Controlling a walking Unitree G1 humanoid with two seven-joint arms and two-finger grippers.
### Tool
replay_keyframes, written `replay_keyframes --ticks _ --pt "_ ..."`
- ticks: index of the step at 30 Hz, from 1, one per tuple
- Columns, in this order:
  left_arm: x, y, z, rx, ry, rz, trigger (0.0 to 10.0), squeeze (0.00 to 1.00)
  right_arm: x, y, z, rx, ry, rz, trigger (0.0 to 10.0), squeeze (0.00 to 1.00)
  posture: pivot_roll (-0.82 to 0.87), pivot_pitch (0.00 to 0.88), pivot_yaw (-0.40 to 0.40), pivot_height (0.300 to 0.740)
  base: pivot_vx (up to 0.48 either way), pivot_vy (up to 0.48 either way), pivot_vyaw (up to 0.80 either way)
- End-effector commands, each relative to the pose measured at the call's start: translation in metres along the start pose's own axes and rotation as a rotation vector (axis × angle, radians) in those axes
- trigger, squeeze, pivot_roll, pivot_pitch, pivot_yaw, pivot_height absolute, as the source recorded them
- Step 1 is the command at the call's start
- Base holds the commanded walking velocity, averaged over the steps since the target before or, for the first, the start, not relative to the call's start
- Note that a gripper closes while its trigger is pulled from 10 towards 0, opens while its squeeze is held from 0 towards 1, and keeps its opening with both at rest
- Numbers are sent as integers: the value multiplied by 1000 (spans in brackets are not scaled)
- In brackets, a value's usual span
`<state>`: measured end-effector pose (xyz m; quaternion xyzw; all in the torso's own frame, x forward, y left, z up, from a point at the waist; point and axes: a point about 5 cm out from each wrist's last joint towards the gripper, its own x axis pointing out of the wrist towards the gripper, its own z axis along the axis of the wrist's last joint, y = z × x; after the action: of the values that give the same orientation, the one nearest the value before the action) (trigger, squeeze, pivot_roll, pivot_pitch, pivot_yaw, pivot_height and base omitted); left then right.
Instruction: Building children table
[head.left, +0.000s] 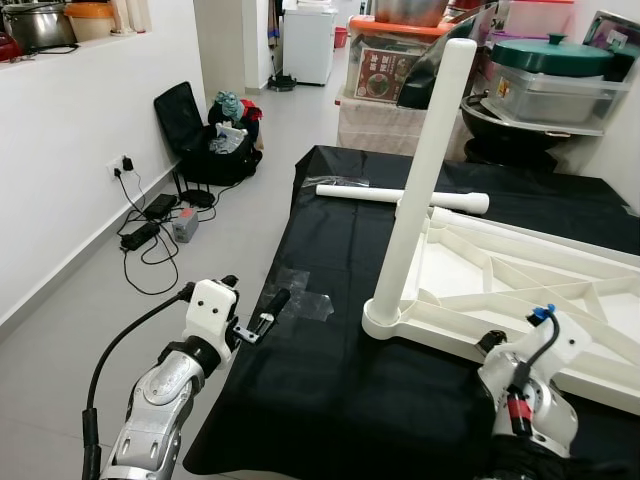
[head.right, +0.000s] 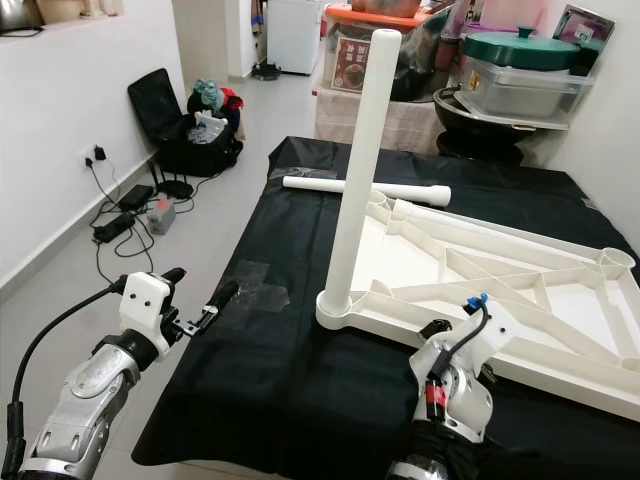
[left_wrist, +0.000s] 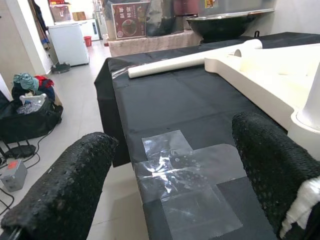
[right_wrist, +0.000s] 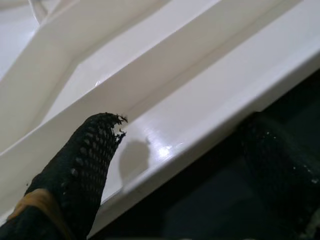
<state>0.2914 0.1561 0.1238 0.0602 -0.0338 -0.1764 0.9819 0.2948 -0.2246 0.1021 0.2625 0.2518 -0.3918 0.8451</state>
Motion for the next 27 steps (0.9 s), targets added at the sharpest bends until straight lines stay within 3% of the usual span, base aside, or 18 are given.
replay_keyframes --ticks 1,2,3,4,9,11,12,14,15,20,22,27 --pt "2 -3 1 13 3 -13 10000 0 1 10 -24 -57 118 1 10000 737 48 0 -117 740 0 0 0" --pt "2 -3 0 14 5 -13 10000 0 2 16 -33 -117 170 8 10000 376 49 0 -120 740 0 0 0" --pt "2 -3 0 14 5 -13 10000 0 2 16 -33 -117 170 8 10000 376 49 0 -120 740 0 0 0" --pt "2 -3 0 16 7 -14 10000 0 4 21 -41 -170 206 29 10000 0 51 0 -125 740 0 0 0" --pt "2 -5 -1 18 13 -19 10000 0 12 22 -47 -262 243 78 10000 0 53 0 -128 740 0 0 0" --pt "2 -5 -1 18 14 -20 10000 0 14 20 -47 -283 245 82 9490 0 53 0 -128 740 0 0 0" --pt "2 -5 -2 17 17 -22 10000 0 18 15 -44 -313 236 90 0 0 49 0 -127 740 0 0 0" --pt "2 -5 -2 17 17 -22 10000 0 18 15 -44 -313 236 90 0 0 49 0 -127 740 0 0 0" --pt "2 -6 -3 16 22 -27 10000 0 28 -4 -33 -384 213 107 0 0 48 0 -127 740 0 0 0" --pt "2 -7 -3 15 26 -33 10000 0 37 -24 -24 -474 207 97 0 0 42 0 -123 740 0 0 0" --pt "2 -7 -3 13 27 -36 10000 0 45 -48 -14 -551 199 67 0 0 31 0 -117 740 0 0 0" --pt "2 -8 -4 10 30 -41 10000 0 52 -72 -1 -618 184 47 0 0 23 0 -112 740 0 0 0"
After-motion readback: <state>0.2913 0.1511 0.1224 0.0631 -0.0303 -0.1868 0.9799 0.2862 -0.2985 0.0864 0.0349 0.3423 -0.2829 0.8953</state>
